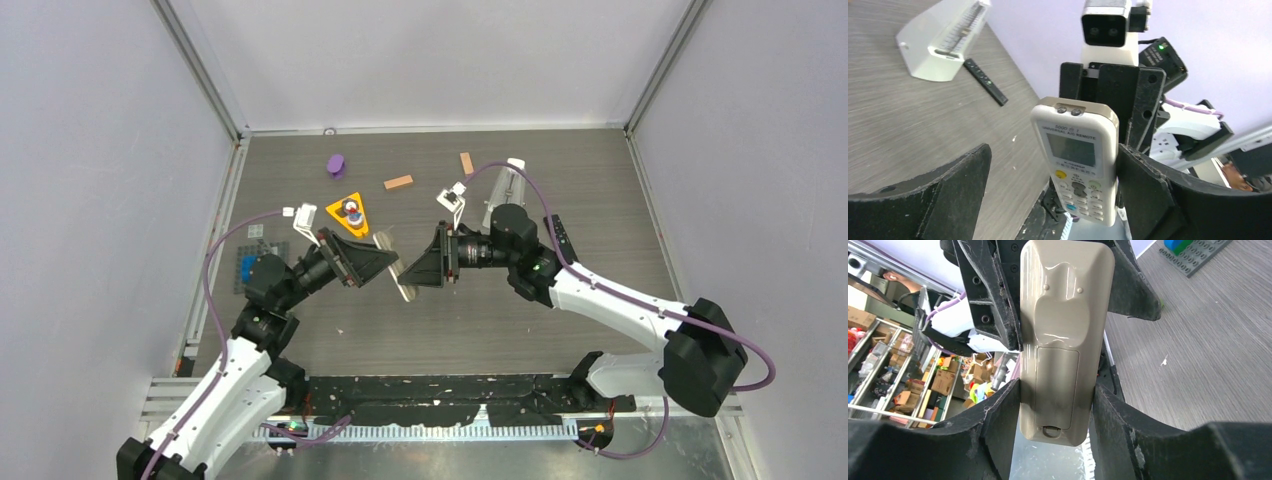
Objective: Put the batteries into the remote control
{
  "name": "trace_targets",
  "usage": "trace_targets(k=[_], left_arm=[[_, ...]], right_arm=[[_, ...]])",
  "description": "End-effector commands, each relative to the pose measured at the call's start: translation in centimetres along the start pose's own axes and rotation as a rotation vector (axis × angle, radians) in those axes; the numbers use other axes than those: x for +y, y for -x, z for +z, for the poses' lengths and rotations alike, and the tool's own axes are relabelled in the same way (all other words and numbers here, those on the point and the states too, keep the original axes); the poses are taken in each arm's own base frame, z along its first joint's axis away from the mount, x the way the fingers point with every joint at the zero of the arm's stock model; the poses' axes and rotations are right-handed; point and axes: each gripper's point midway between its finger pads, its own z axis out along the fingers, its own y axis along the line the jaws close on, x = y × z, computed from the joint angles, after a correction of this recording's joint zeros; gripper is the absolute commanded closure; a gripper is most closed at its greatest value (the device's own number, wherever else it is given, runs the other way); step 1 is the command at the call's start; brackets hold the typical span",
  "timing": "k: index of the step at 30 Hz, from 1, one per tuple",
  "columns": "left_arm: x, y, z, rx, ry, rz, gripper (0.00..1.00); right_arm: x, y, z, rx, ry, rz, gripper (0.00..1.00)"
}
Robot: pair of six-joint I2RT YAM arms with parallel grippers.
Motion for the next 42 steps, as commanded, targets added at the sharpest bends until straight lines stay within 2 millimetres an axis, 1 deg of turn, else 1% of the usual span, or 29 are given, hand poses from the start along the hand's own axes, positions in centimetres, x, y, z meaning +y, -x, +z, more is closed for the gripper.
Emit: trace_targets(k=[1,8,11,14,15,16,17,19,20,21,22,23,24,25,26,27,28,29,30,31,32,33,34,35,36,37,40,41,42], left_arm=[[-3.8,1.3,0.3,-0.022,-0.162,0.011,0.11],[-4.8,1.5,0.7,-0.032,-0.266,-0.036,0.30],[-4.8,1.4,0.8,-0.028,-0.282,-0.059,0.52],[-4.4,1.2,0.8,-0.030,-0.273,-0.067,0.83],[-4.3,1.2,0.9,-0.032,-0.268,-0.068,0.93],[-4.1,1.1,1.0,-0.033,-0.259,-0.071,1.00],[-3.8,1.0,1.1,-0.030,-0.242,-0.077,1.00],[-3.2,0.9,1.5,-0.027,-0.194,-0.074,1.00],[-2.6,0.7,1.9,-0.022,-0.147,-0.072,1.00],[-2.1,0.5,2.2,-0.014,-0.100,-0.066,1.00],[-1.1,0.2,2.5,-0.010,-0.025,-0.060,1.00],[-0.2,0.2,2.8,-0.010,0.054,-0.049,1.00],[0.1,0.3,3.1,-0.010,0.114,-0.032,1.00],[1.1,0.2,3.2,-0.009,0.197,-0.027,1.00],[2.4,-0.2,3.1,0.006,0.293,-0.040,1.00],[3.2,-0.5,3.4,0.013,0.348,-0.048,1.00],[3.7,-0.7,3.7,0.024,0.388,-0.067,1.00],[4.1,-1.0,4.1,0.034,0.424,-0.096,1.00],[4.5,-1.4,4.6,0.045,0.456,-0.117,1.00],[4.5,-1.6,5.4,0.056,0.472,-0.127,1.00],[4.5,-2.2,6.2,0.077,0.492,-0.135,1.00],[4.8,-2.7,7.1,0.093,0.526,-0.145,1.00],[4.7,-3.1,8.1,0.106,0.543,-0.147,1.00],[4.9,-3.7,9.2,0.121,0.566,-0.147,1.00],[4.8,-4.1,10.3,0.132,0.584,-0.149,1.00],[4.8,-4.8,11.6,0.148,0.601,-0.150,1.00],[5.2,-6.8,15.7,0.194,0.645,-0.149,1.00],[4.6,-6.8,17.5,0.195,0.645,-0.157,1.00],[5.0,-7.8,18.8,0.214,0.669,-0.163,1.00]], right_arm=[[4.6,1.7,-1.0,-0.046,0.143,-0.045,0.71],[4.4,0.9,-0.7,-0.005,0.180,0.042,0.69],[4.3,0.9,-0.5,-0.010,0.183,0.060,0.68],[3.7,0.8,-0.4,-0.008,0.155,0.073,0.66],[3.0,0.6,-0.4,-0.003,0.119,0.085,0.64],[2.7,0.8,-0.4,-0.008,0.096,0.082,0.63],[1.6,0.6,-0.4,-0.012,0.034,0.081,0.60],[0.4,0.9,-0.8,-0.031,-0.052,0.062,0.48],[0.7,1.4,-1.1,-0.048,-0.069,0.043,0.39],[-0.4,1.5,-1.5,-0.062,-0.135,0.034,0.33],[-0.3,1.9,-2.0,-0.081,-0.158,0.016,0.23],[-1.7,2.2,-2.7,-0.105,-0.243,0.006,0.19],[-1.7,2.7,-3.6,-0.138,-0.279,-0.013,0.13],[-3.5,2.9,-4.8,-0.167,-0.393,-0.008,0.11],[-5.2,3.2,-6.8,-0.216,-0.535,-0.009,0.10],[-6.1,3.5,-8.2,-0.252,-0.621,-0.010,0.10],[-7.4,3.9,-11.1,-0.321,-0.775,-0.017,0.10],[-8.0,4.1,-12.8,-0.360,-0.855,-0.019,0.10],[-8.3,4.4,-15.7,-0.430,-0.973,-0.027,0.10],[-8.3,4.6,-17.1,-0.465,-1.023,-0.032,0.10],[-7.9,4.8,-19.7,-0.533,-1.105,-0.042,0.10],[-7.6,5.0,-20.9,-0.567,-1.135,-0.047,0.11],[-7.0,5.0,-23.1,-0.622,-1.192,-0.052,0.11],[-5.8,5.3,-24.3,-0.668,-1.190,-0.062,0.12],[-5.7,5.1,-25.6,-0.684,-1.235,-0.071,0.13],[-4.6,5.3,-26.6,-0.722,-1.226,-0.077,0.14],[-3.4,4.7,-29.2,-0.765,-1.269,-0.087,0.15],[-2.6,4.7,-29.9,-0.793,-1.255,-0.090,0.15],[-2.5,4.3,-30.4,-0.793,-1.266,-0.090,0.15]])
